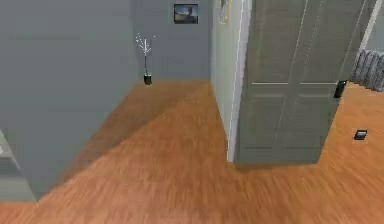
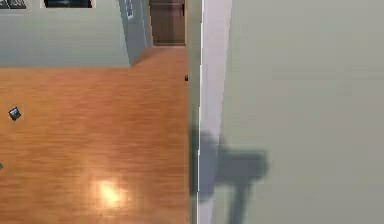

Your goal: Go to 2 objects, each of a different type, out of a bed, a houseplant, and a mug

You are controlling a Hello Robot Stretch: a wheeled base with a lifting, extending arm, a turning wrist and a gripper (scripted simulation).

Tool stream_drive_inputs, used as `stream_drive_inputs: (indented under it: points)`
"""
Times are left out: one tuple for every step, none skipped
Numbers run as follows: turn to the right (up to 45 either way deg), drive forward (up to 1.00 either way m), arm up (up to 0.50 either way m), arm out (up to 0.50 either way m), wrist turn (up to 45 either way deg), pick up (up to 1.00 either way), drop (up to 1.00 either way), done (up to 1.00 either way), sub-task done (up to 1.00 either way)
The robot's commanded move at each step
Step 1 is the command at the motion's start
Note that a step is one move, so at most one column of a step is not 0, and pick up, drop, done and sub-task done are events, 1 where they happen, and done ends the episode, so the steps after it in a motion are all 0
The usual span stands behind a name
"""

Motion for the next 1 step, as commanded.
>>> stream_drive_inputs:
  points:
    - [-45.0,0.00,0.00,0.00,0.0,0.00,0.00,0.00,0.00]
